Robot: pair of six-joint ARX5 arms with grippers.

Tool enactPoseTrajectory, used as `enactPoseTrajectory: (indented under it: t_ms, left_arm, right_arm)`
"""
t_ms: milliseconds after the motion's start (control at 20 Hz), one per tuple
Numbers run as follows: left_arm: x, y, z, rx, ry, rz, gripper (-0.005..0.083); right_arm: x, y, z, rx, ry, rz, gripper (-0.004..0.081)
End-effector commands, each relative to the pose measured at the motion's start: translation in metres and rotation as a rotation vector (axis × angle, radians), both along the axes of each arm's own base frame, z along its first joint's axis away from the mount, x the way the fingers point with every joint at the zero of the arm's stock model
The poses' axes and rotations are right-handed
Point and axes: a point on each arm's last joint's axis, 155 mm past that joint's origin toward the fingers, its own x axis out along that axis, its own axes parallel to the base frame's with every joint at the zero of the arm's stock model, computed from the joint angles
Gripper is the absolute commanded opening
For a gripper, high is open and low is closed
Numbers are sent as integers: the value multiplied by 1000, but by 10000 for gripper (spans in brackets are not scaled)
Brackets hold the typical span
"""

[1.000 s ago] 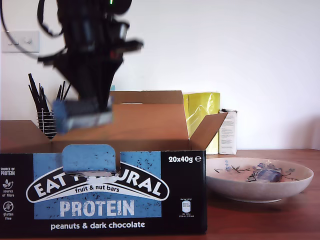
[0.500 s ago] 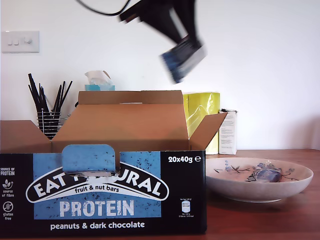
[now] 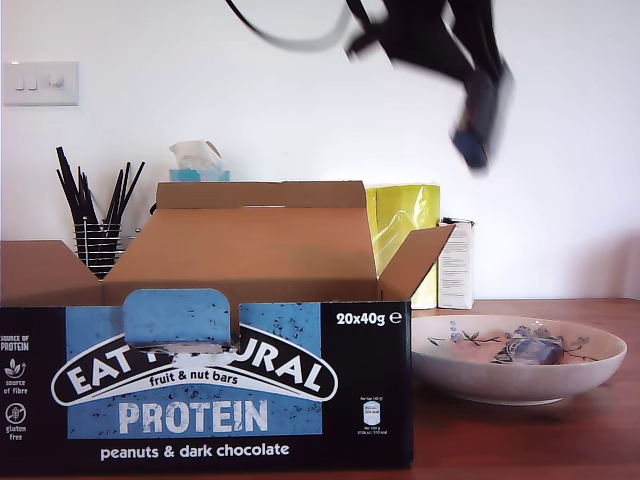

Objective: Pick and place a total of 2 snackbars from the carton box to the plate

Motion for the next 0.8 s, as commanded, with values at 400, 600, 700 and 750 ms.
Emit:
enactPoseTrajectory:
  t_ms: [400,600,700,750]
  left_arm:
    - [32,1,-116,224,17,78,-2]
    - [27,16,-136,302,66,85,-1]
    - [26,21,-140,323,81,86,6]
    - [24,23,-142,334,88,85,12]
  right_arm:
    - [2,1,-3,-2,4,0,-13]
    - [3,2,-2,1,0,3,-13]
    - [2,2,-2,-1,-1,5,-13]
    - [2,2,-2,0,-1,4,-13]
